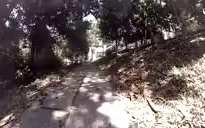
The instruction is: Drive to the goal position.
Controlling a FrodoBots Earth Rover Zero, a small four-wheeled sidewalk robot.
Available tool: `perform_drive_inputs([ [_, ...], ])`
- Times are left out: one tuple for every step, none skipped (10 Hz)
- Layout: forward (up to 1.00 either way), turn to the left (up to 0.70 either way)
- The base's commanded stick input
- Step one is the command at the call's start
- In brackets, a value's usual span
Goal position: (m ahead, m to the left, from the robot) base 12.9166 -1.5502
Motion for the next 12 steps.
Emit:
perform_drive_inputs([
  [0.50, 0.00],
  [0.50, 0.00],
  [0.50, 0.00],
  [0.50, 0.00],
  [0.50, 0.00],
  [0.50, 0.00],
  [0.50, 0.00],
  [0.50, 0.00],
  [0.50, 0.00],
  [0.50, 0.00],
  [0.50, 0.00],
  [0.50, 0.00],
])
